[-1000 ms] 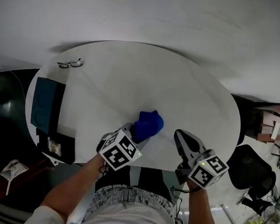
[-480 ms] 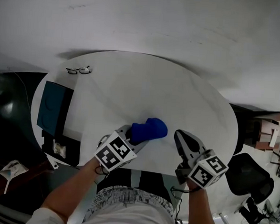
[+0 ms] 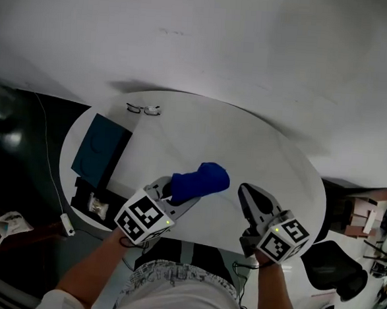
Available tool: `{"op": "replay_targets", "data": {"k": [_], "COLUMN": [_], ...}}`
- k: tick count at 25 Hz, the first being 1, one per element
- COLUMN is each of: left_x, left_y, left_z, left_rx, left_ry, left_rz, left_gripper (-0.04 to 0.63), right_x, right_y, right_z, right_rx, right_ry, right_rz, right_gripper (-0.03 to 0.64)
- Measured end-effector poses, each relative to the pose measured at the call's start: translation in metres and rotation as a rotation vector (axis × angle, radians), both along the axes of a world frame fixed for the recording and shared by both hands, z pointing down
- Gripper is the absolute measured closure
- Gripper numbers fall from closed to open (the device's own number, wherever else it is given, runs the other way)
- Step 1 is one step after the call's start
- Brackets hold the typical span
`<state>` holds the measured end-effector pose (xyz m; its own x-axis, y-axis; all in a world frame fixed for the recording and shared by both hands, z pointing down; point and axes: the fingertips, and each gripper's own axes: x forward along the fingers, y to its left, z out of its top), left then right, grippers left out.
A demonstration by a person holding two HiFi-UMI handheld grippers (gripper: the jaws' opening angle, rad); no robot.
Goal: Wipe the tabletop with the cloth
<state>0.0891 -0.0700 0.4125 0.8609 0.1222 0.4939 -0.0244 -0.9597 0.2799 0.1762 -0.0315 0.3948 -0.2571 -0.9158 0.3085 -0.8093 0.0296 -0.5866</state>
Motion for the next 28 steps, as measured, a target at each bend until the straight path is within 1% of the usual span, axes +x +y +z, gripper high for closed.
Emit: {"op": "replay_targets", "data": {"k": [3,7,18,28], "left_x": [-0.019,-0.044,-0.104,-0.145], "left_y": [-0.016,-0.032,-0.07,-0.097], "left_z": [-0.017,-0.038,-0.09,-0.12], "left_rx": [0.011,0.032,0.111,0.155], "left_ry": [0.053,0.104,0.202,0.288], "left_rz": [-0.059,-0.12,-0.239,-0.344], "left_gripper": [0.483,0.483,0.483,0.483], "right_x": [-0.015,-0.035,-0.088,-0.117], "right_y": [-0.014,-0.031,-0.069,-0.09], "right_z": [-0.013,-0.033,-0.075,-0.101], "right_rx": [0.018,0.052,0.115,0.159], "right_ry": [0.022,0.057,0.141,0.189], "right_rz": [-0.031,-0.069,-0.161,-0.212], "right_gripper": [0.611,0.609,0.609,0.61]}}
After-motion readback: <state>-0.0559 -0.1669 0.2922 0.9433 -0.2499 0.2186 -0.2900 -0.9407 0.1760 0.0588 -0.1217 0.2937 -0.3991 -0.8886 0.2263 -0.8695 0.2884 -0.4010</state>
